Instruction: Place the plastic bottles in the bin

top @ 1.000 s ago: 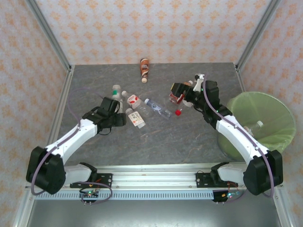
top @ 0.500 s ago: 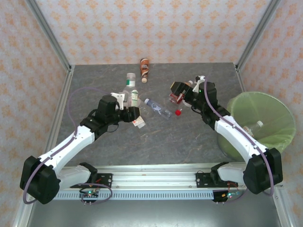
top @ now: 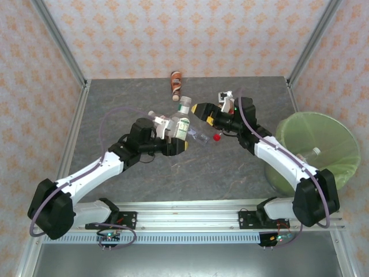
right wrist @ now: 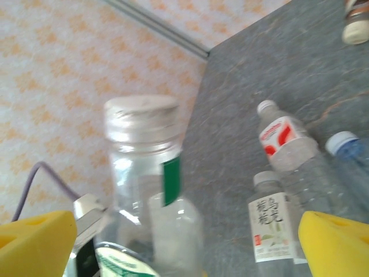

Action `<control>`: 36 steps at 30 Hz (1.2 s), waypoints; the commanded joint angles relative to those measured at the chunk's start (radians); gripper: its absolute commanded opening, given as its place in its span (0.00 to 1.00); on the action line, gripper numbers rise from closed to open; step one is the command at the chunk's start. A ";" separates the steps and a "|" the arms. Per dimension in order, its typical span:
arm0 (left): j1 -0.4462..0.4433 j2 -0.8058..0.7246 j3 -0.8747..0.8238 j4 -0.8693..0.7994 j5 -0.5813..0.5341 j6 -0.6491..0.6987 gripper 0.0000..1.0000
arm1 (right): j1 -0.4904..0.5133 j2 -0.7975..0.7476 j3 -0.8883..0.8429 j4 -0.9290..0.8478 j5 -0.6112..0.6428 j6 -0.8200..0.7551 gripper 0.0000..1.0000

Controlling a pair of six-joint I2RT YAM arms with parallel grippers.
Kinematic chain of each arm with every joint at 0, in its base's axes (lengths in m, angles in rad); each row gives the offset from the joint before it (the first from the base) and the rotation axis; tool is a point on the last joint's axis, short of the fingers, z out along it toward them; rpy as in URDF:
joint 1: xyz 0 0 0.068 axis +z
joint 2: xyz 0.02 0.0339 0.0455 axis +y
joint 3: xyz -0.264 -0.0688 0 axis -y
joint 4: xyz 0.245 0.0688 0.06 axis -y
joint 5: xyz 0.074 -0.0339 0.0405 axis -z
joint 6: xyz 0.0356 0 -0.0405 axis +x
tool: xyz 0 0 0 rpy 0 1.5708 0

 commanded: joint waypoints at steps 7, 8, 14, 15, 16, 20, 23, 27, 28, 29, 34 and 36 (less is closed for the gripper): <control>-0.028 0.067 0.088 0.093 0.140 0.031 0.00 | 0.012 0.119 0.076 0.230 -0.032 0.103 0.97; -0.031 0.071 0.092 0.094 0.143 0.041 0.00 | 0.013 0.134 0.092 0.229 -0.031 0.103 0.95; -0.035 0.123 0.111 0.119 0.142 0.024 0.00 | 0.015 0.172 0.104 0.324 -0.057 0.074 0.69; -0.037 0.130 0.113 0.128 0.142 0.016 0.00 | 0.014 0.171 0.104 0.307 -0.054 0.052 0.62; -0.035 0.136 0.113 0.137 0.141 0.011 0.00 | 0.016 0.168 0.104 0.291 -0.052 0.036 0.56; -0.037 0.141 0.114 0.153 0.142 0.021 0.00 | 0.016 0.137 0.071 0.263 -0.019 -0.008 0.34; -0.037 0.152 0.122 0.140 0.142 0.032 0.00 | 0.015 0.113 0.043 0.264 0.002 -0.023 0.19; -0.037 0.171 0.135 0.137 0.145 0.041 0.06 | 0.016 0.095 0.033 0.232 0.034 -0.044 0.00; -0.037 0.175 0.138 0.142 0.144 0.042 0.17 | 0.014 0.090 0.031 0.228 0.044 -0.047 0.00; -0.038 0.179 0.144 0.140 0.131 0.044 0.37 | 0.016 0.084 0.026 0.221 0.067 -0.050 0.00; -0.038 0.156 0.143 0.141 0.062 0.054 0.84 | 0.014 0.031 0.000 0.169 0.210 -0.086 0.00; -0.038 0.131 0.128 0.155 0.044 0.062 0.95 | 0.014 0.012 -0.002 0.137 0.248 -0.120 0.00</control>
